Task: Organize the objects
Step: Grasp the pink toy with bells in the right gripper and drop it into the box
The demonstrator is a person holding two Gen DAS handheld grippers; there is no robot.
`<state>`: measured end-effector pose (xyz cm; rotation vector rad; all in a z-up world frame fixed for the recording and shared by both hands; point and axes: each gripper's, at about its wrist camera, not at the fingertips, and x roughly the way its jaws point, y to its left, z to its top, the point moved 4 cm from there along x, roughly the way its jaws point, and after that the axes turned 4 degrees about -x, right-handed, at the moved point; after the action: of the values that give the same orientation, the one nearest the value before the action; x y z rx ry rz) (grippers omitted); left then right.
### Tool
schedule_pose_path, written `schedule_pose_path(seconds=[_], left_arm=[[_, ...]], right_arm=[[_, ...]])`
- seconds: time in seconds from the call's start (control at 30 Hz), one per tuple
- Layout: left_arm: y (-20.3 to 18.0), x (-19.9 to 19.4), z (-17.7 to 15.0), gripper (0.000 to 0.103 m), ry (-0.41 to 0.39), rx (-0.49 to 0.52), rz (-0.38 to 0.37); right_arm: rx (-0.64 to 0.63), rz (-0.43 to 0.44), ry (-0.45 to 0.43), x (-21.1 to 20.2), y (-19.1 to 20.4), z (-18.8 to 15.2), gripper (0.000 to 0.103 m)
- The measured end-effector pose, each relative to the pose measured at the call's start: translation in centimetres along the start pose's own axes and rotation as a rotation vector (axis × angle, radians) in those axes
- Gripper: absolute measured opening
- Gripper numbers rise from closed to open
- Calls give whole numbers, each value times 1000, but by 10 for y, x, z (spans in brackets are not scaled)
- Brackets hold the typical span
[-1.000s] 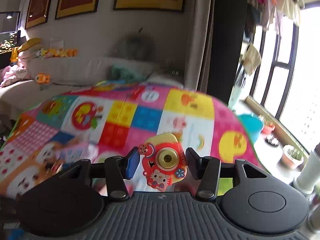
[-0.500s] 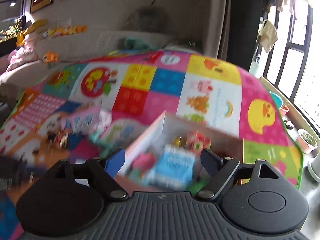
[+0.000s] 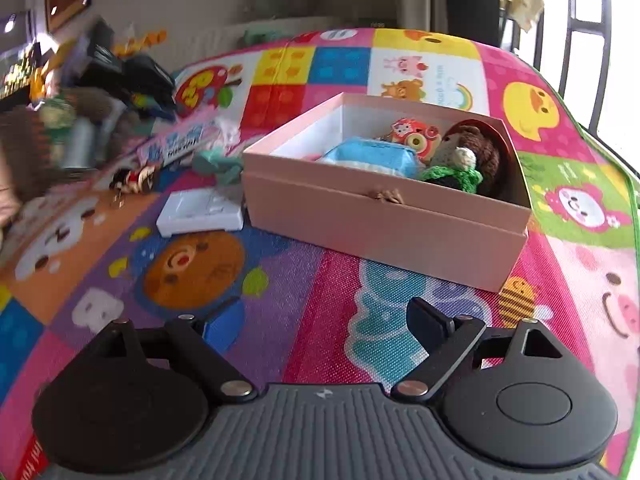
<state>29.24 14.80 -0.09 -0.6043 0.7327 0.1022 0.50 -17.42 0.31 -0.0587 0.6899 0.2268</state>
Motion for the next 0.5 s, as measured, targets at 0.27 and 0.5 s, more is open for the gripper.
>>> schedule_pose_path(seconds=[0.27, 0.5], left_arm=[[-37, 6, -42, 18, 190, 245, -77], [-26, -64, -111, 18, 278, 365, -182]], right_arm=[[120, 59, 0, 5, -18, -3, 94], [124, 59, 2, 6, -17, -3, 97]])
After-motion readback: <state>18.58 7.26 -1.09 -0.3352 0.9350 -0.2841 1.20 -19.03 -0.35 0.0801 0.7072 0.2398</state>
